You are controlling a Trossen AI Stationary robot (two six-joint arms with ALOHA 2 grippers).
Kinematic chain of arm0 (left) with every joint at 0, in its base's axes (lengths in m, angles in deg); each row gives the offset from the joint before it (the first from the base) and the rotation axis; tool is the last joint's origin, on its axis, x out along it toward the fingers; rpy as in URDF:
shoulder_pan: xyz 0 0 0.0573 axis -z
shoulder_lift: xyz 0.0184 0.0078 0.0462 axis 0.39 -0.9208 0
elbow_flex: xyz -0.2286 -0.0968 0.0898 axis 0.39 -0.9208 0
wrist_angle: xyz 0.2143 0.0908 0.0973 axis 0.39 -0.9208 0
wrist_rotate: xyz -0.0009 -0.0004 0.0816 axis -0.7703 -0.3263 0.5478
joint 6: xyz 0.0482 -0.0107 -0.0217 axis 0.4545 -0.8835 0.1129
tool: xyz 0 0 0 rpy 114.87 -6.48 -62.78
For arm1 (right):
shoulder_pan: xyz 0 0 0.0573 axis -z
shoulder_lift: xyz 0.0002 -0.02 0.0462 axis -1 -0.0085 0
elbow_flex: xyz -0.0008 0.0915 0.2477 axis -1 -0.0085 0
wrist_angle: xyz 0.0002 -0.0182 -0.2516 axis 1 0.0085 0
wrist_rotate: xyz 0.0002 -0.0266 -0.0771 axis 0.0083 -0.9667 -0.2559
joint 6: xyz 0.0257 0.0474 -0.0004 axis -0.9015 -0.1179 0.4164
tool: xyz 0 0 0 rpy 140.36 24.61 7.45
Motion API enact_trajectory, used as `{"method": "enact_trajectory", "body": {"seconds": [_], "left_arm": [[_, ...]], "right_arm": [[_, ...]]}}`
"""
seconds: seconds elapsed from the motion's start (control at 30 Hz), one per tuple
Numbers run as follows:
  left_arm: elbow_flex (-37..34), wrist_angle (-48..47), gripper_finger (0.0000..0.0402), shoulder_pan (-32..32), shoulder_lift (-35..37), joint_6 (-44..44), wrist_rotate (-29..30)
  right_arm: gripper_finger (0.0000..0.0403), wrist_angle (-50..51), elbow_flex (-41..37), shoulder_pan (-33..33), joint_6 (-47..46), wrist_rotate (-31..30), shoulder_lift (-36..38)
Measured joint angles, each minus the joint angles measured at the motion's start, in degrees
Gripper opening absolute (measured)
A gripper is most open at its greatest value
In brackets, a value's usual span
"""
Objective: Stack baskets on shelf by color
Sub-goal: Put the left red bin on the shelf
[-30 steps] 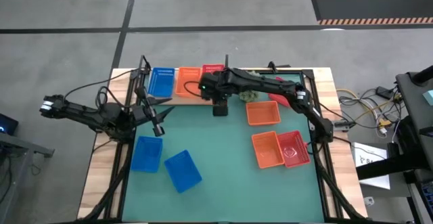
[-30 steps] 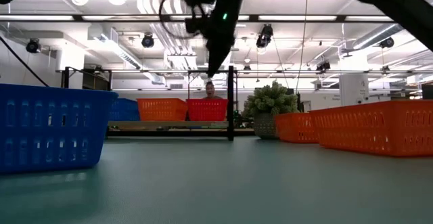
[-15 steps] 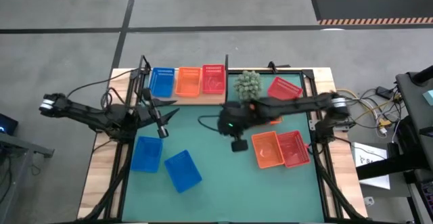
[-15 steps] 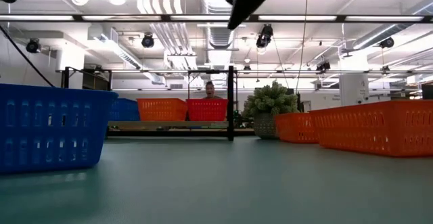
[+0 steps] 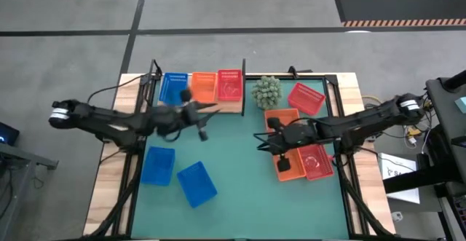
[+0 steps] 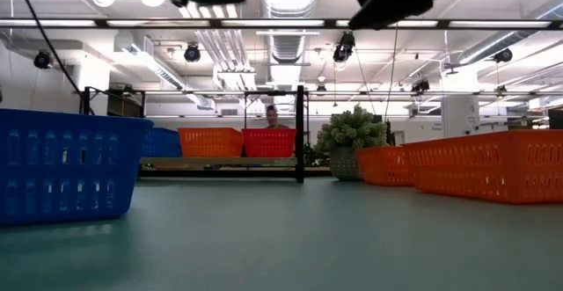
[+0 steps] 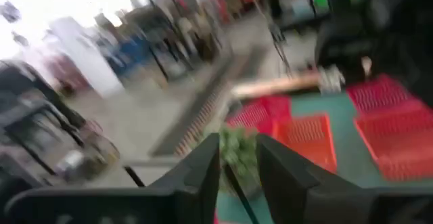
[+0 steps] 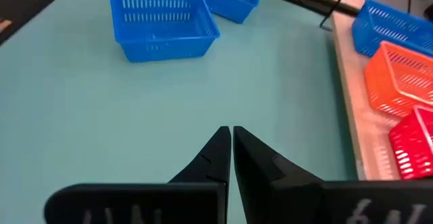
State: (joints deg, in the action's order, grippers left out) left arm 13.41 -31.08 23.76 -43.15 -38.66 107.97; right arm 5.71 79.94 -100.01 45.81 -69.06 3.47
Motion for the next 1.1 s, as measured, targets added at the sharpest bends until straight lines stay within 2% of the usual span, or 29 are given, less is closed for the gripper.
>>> {"method": "enact_trajectory", "body": {"seconds": [0.1,0.13,0.23,0.3,0.37,0.47,0.63,0.87,1.0,1.1], "left_arm": [[8.2,-14.4,0.0045,-8.7,-5.8,-1.5,-13.6],[10.9,-18.6,0.0033,-11.6,-8.0,-1.5,-16.5],[18.7,-29.8,0.0006,-19.8,-15.3,-1.5,-18.3],[23.0,-34.3,0.0005,-24.2,-20.3,-2.8,-18.9],[26.1,-37.4,0.0005,-26.7,-24.6,-4.8,-22.5],[28.7,-37.2,0.0001,-27.3,-28.5,-5.5,-27.3],[30.7,-36.4,0.0001,-28.1,-32.8,-4.1,-27.0],[28.9,-34.5,0.0,-28.2,-33.3,-4.4,-27.1],[26.8,-25.7,0.0,-28.2,-34.0,-6.8,-27.0],[25.6,-22.5,0.0,-28.2,-35.1,-8.2,-27.1]], "right_arm": [[0.0011,-1.4,-3.2,0.4,1.6,-0.1,3.4],[0.0011,-1.6,-4.0,0.4,1.9,-0.1,4.5],[0.0011,-2.1,-5.5,0.4,2.4,-0.1,7.1],[0.0011,-2.0,-6.0,0.4,2.3,-0.1,8.3],[0.0011,-2.1,-6.3,0.4,2.4,-0.1,9.1],[0.0011,-1.9,-6.7,0.4,3.0,-0.1,9.5],[0.0011,-1.8,-7.8,0.4,3.1,-0.1,9.5],[0.0011,-1.8,-9.0,0.4,2.4,-0.1,9.5],[0.0011,-2.2,-9.0,0.4,2.8,-0.3,9.5],[0.0011,-2.3,-9.0,0.4,3.0,-0.5,9.5]]}}
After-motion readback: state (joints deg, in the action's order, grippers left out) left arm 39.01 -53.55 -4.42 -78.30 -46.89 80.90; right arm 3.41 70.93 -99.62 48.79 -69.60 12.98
